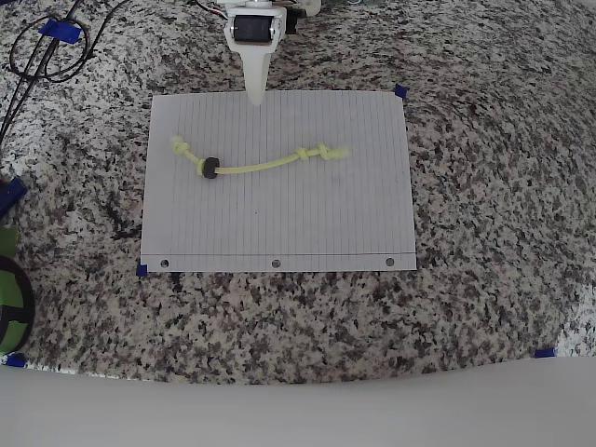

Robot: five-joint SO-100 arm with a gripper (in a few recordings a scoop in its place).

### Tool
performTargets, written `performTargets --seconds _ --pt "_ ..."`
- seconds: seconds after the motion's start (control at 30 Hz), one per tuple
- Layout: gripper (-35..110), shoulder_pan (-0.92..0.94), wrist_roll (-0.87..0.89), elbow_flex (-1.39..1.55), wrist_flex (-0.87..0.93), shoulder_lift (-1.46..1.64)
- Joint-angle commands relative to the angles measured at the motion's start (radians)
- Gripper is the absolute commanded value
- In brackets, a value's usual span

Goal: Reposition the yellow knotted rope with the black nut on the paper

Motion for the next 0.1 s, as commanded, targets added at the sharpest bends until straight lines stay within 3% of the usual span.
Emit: performTargets --seconds 0.0,0.07 --pt "0 -0.008 -0.002 0.052 -0.002 0.003" --pt "0 -0.008 -0.002 0.052 -0.002 0.003"
